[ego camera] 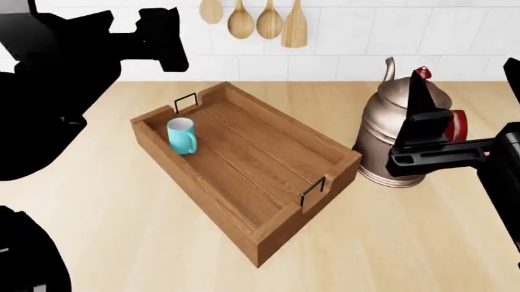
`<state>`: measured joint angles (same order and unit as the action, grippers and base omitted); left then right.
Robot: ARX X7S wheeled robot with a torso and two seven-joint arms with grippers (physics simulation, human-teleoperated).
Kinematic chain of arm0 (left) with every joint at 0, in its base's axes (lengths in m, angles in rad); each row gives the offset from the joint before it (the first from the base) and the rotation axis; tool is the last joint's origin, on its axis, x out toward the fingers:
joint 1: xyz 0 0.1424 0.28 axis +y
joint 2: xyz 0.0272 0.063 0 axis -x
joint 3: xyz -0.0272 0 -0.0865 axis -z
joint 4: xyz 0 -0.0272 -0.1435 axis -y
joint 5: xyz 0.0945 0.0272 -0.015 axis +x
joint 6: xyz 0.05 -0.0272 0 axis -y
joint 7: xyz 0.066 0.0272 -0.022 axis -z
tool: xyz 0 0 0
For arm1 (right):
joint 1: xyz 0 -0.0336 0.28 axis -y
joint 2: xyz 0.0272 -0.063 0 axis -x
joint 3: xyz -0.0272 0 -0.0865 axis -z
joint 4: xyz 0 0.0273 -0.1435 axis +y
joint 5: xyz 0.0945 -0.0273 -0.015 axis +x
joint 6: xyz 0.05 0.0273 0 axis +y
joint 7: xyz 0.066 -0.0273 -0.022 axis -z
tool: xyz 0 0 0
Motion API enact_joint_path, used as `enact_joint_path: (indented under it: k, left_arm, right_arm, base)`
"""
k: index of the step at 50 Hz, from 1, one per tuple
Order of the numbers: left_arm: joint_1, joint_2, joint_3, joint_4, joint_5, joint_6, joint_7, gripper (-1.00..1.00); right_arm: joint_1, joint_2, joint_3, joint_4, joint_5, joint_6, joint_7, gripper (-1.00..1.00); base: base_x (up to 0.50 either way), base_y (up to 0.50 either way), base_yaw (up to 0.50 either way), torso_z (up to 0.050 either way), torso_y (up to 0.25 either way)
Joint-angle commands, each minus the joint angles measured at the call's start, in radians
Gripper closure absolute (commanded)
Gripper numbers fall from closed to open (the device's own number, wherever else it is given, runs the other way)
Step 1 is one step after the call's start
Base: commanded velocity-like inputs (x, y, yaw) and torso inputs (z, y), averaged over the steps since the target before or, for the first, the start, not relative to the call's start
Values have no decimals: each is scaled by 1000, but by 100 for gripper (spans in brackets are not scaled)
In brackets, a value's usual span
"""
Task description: Pick the kettle from the counter and place it on the tray. Then pick the mug from the cabinet and place it on the tray. Then close the cabinet doors.
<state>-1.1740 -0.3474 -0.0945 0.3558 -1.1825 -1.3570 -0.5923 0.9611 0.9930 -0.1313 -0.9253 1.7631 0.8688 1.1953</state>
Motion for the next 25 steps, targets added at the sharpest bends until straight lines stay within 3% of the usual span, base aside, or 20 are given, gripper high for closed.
enact_joint_path:
  k: [1, 25]
  left_arm:
    - [40, -24, -58, 89, -84, -32, -41, -100]
    - [66, -37, -42, 95, -110, -6, -56, -100]
  right_arm:
    - [-87, 93, 59, 54, 58, -11, -32, -100]
    - [-166, 2, -10, 253, -165, 32, -202, -100]
  base:
    - [0, 0, 0, 0, 0]
    - [0, 0, 0, 0, 0]
